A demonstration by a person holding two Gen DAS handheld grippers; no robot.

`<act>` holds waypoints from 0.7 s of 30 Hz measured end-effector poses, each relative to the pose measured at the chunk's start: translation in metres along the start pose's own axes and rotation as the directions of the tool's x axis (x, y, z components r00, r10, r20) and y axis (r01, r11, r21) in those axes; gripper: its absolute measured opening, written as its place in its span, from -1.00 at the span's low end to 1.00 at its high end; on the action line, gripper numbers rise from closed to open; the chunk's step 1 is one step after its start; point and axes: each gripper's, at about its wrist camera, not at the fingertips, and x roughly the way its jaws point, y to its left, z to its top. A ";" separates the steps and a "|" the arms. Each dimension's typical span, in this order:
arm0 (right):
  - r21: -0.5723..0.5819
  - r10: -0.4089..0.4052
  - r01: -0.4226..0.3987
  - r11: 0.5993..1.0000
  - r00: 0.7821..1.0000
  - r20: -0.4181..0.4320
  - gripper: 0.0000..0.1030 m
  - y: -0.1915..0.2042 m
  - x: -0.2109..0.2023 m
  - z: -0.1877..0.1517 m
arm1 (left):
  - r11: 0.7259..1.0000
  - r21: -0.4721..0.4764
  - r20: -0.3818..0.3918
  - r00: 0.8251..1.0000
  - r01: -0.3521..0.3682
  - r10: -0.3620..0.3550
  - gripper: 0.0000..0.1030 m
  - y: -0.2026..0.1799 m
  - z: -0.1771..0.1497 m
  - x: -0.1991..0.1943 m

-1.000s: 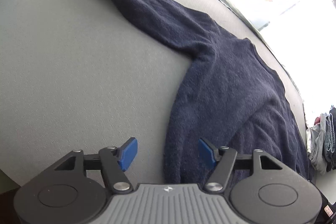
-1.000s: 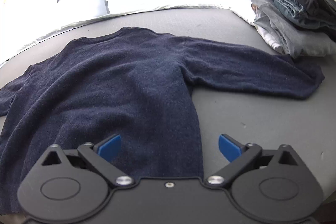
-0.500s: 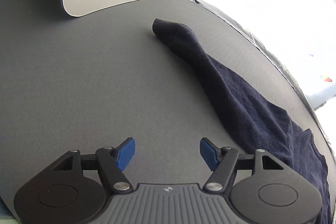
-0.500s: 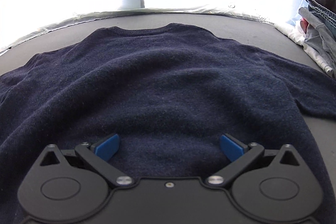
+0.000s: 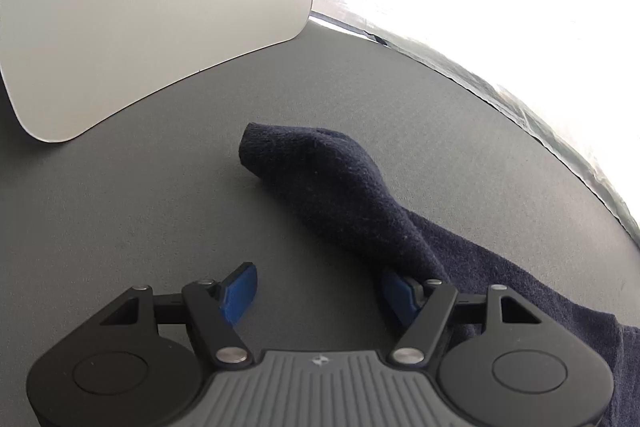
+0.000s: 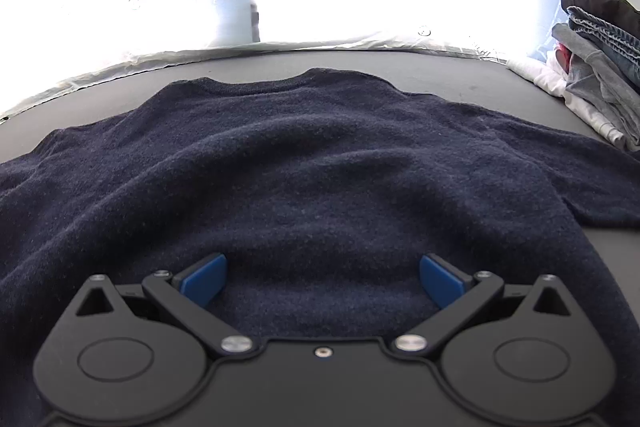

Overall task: Fold clothes
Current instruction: 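Grasp the sweater sleeve cuff with the left tool and lift it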

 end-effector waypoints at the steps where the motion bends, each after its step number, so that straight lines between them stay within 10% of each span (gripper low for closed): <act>1: 0.002 -0.002 0.002 1.000 1.000 0.000 1.00 0.000 0.000 0.000 | 1.000 0.014 0.031 0.999 0.008 -0.008 0.36 -0.006 0.003 -0.001; 6: 0.009 -0.012 0.012 1.000 1.000 0.001 1.00 0.001 0.001 0.001 | 0.976 0.206 0.193 0.974 0.075 -0.115 0.37 -0.051 0.006 -0.016; 13: 0.015 -0.017 0.017 1.000 1.000 0.002 1.00 0.002 0.002 0.002 | 0.876 0.474 0.113 0.980 0.090 -0.162 0.40 -0.119 -0.020 0.004; 21: 0.016 -0.016 0.016 1.000 1.000 0.003 1.00 0.001 0.003 0.001 | 0.971 0.167 0.128 0.972 0.174 -0.196 0.40 -0.057 0.000 -0.011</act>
